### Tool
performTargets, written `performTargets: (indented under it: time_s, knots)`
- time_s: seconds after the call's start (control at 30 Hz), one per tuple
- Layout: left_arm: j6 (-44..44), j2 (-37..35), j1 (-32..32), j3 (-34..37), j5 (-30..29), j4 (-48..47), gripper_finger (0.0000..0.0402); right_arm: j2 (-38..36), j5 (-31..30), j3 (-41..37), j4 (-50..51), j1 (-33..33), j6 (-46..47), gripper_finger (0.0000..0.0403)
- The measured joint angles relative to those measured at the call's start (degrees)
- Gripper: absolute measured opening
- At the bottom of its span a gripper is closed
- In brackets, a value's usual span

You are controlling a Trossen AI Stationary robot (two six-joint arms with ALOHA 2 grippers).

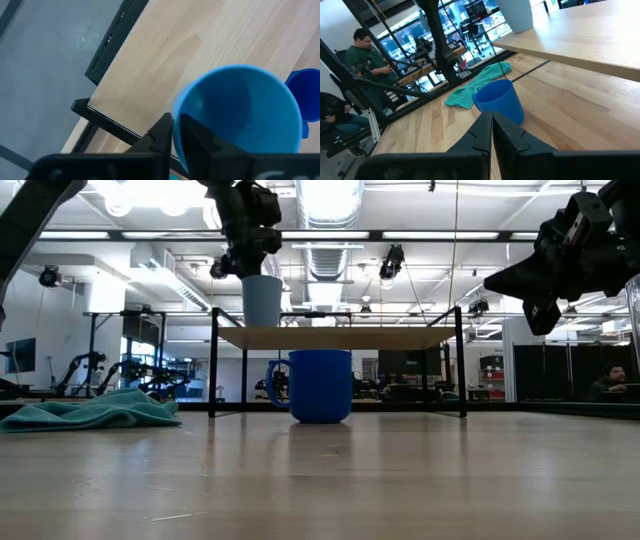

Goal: Stack small to large cups/mugs on shelf
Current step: Put the blue cup on the shelf, then put the blue mug on the shelf

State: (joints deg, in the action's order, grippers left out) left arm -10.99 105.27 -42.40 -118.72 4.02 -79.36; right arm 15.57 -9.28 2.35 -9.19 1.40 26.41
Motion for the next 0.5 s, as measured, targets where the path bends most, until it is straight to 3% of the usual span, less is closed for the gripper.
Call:
performTargets:
  time_s: [0.27, 0.5]
  knots:
    - [0.0, -0.1, 0.0, -1.0, -0.1, 2.8, 0.0085, 0.0, 0.0, 0.0, 0.0, 0.0, 0.0, 0.0009]
    - [0.1, -1.6, 0.3, -2.1, 0.0, 2.6, 0.0095, 0.0, 0.0, 0.0, 0.0, 0.0, 0.0, 0.0009]
